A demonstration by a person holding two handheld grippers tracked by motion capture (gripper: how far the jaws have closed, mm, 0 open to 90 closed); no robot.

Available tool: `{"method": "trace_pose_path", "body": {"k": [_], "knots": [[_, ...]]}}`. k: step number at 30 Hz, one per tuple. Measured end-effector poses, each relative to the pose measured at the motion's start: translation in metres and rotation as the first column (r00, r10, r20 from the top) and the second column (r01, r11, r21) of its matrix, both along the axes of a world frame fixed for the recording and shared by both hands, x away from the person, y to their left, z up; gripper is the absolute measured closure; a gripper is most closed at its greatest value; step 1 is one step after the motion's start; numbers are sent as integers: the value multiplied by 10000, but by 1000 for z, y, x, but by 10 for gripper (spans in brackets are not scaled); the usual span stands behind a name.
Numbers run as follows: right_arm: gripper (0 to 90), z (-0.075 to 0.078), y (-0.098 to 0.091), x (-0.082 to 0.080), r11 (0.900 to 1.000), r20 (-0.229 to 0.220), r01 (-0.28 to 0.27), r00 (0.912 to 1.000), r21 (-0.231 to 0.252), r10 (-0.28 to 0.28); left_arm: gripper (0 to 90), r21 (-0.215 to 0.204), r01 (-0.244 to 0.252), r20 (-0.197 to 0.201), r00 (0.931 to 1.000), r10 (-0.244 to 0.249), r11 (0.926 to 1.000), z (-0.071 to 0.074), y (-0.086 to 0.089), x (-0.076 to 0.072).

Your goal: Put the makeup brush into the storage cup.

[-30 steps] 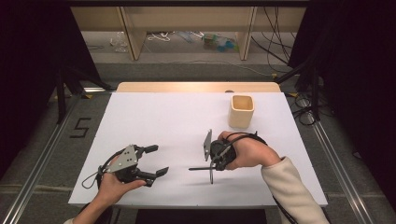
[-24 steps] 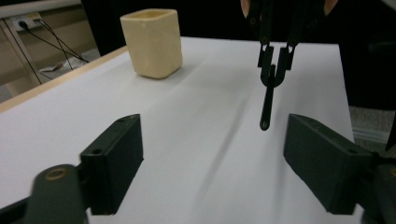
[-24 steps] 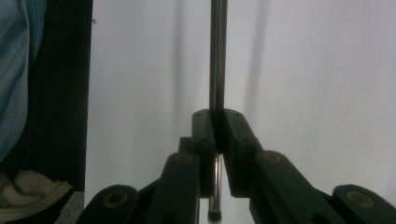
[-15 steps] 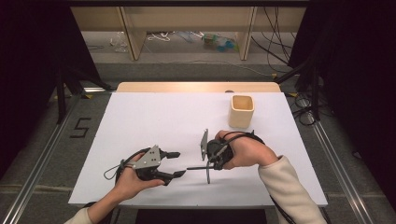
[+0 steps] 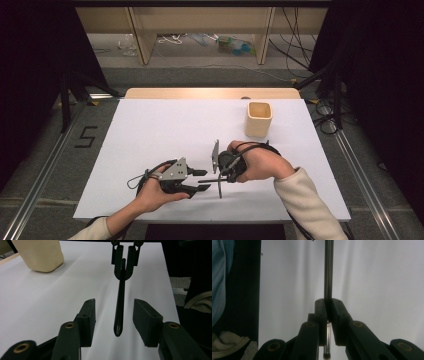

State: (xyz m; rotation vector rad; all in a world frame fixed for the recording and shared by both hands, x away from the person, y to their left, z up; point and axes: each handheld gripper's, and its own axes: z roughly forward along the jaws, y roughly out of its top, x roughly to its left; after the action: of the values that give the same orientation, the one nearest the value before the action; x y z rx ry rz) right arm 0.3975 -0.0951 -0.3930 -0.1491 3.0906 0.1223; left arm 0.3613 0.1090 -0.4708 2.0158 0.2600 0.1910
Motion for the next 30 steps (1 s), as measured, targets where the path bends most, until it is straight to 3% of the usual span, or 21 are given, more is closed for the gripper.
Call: {"method": "trace_pose_path", "body": {"k": [1, 2, 12, 19, 30], "knots": [[843, 0, 1, -2, 9996, -54, 284, 9996, 45, -284, 561, 45, 43, 2, 10000, -44, 10000, -1, -1, 0], [843, 1, 0, 0, 10000, 108, 0, 9999, -76, 1, 572, 72, 75, -30, 10000, -75, 9999, -1, -1, 1], [843, -1, 2, -2, 10000, 26, 51, 10000, -67, -51, 658, 240, 269, -74, 9996, -267, 9994, -4, -5, 1], [843, -2, 3, -2, 9998, 34, -114, 9999, -178, 114, 716, 118, 297, -134, 9995, -295, 9995, -5, -6, 1], [841, -3, 5, -3, 9991, 145, -268, 9995, -324, 273, 817, 550, 341, -52, 9994, -339, 9979, -7, -9, -1]]}}
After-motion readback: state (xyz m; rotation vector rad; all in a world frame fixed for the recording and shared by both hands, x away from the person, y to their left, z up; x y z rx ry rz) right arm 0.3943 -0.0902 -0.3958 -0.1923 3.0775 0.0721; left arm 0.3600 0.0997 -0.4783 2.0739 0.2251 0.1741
